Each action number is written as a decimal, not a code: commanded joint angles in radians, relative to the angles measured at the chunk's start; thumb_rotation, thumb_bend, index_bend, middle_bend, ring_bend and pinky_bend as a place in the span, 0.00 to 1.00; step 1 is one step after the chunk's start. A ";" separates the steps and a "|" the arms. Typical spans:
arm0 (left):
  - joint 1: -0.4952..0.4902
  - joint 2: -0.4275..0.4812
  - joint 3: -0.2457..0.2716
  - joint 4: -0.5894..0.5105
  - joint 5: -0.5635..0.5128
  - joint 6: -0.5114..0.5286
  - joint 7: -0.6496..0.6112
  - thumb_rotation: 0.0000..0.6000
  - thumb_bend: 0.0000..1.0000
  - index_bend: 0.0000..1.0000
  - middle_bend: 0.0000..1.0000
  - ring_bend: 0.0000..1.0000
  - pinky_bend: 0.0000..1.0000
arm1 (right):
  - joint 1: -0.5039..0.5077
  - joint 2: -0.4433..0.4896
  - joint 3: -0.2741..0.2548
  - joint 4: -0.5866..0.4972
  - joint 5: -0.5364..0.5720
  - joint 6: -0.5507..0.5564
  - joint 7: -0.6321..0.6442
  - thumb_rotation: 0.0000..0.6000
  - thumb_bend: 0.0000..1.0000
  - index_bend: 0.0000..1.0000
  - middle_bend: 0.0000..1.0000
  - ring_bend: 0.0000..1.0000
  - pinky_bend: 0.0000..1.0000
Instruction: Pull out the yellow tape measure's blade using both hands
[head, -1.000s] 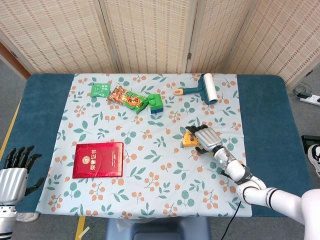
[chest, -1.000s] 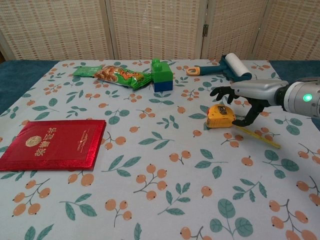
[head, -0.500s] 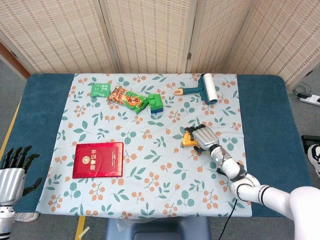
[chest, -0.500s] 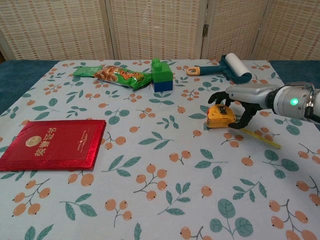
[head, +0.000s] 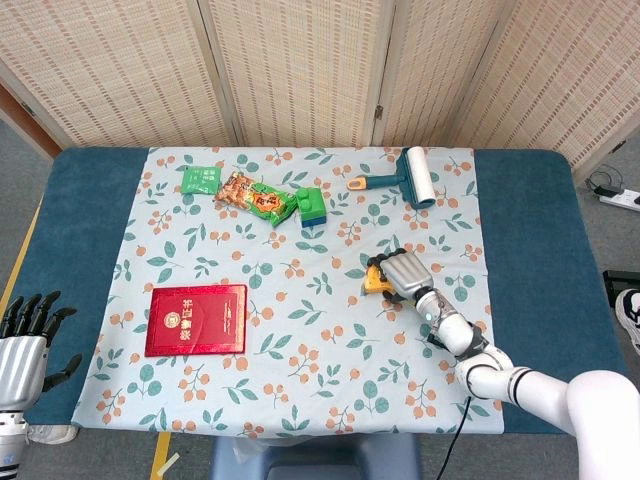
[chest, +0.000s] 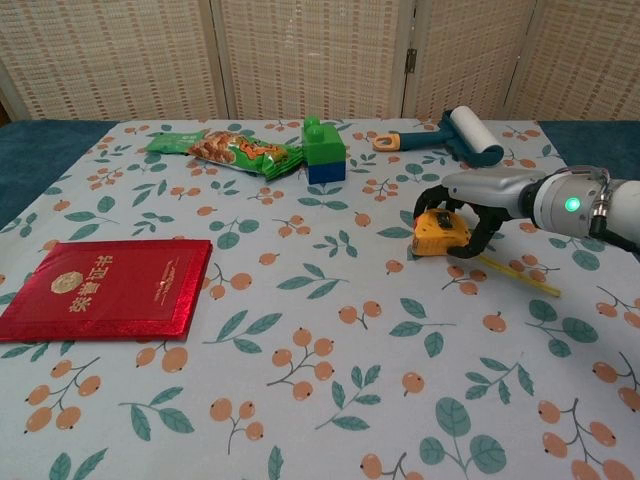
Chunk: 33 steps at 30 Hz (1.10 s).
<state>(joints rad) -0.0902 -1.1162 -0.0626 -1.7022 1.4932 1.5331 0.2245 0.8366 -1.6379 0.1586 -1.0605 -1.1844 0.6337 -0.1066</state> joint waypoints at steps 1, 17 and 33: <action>-0.007 -0.001 -0.005 0.001 0.003 -0.004 0.001 1.00 0.29 0.30 0.15 0.10 0.00 | -0.009 -0.013 0.008 0.009 -0.004 0.041 0.005 1.00 0.42 0.45 0.42 0.38 0.25; -0.263 -0.099 -0.124 -0.040 0.022 -0.233 -0.107 1.00 0.29 0.30 0.15 0.12 0.00 | -0.091 0.046 0.078 -0.198 -0.078 0.218 0.313 1.00 0.48 0.58 0.51 0.48 0.29; -0.496 -0.286 -0.242 -0.002 -0.179 -0.424 -0.071 1.00 0.29 0.19 0.15 0.12 0.01 | -0.062 -0.174 0.108 -0.070 -0.225 0.401 0.609 1.00 0.48 0.58 0.51 0.48 0.30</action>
<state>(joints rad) -0.5683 -1.3856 -0.2934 -1.7058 1.3315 1.1194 0.1357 0.7656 -1.7824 0.2596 -1.1549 -1.3909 1.0079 0.4720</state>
